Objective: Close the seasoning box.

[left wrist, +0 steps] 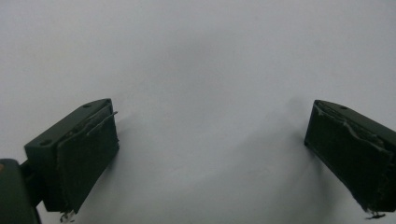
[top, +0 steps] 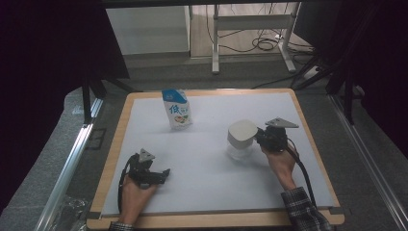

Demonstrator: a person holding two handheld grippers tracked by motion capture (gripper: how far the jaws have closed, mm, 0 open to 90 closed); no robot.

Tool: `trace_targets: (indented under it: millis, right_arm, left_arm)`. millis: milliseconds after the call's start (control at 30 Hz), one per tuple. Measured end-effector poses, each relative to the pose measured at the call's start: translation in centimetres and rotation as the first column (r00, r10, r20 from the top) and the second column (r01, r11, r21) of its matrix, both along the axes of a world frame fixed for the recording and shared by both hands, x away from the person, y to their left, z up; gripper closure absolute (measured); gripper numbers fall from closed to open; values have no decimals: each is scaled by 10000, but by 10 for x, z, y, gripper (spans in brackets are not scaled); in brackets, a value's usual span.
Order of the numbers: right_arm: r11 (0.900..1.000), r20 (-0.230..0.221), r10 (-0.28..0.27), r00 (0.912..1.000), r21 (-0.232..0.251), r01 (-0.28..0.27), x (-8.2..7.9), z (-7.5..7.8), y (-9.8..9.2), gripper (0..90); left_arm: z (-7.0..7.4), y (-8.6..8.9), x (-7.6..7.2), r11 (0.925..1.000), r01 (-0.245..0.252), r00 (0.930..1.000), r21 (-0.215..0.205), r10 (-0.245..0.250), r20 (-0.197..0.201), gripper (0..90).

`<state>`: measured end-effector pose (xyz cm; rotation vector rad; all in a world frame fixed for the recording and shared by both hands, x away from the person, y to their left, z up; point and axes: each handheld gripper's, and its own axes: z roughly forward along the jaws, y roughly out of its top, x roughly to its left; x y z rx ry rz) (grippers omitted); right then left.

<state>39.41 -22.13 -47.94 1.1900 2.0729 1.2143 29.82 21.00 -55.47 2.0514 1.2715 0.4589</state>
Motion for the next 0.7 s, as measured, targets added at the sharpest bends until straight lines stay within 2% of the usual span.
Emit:
trace_targets:
  millis: [433,600,700]
  right_arm:
    - [9993,-282,317,9991,201,-311,-26,-8,11,794]
    - [9996,-290,263,9992,103,-260,-32,-12,13,793]
    - [9996,-385,143,9992,251,-133,-36,-18,12,793]
  left_arm:
    - [0,0,0,10000,-7,10000,-8,7,8,25]
    - [0,0,0,10000,-9,10000,-10,9,11,26]
    - [0,0,0,10000,-8,10000,-10,8,12,25]
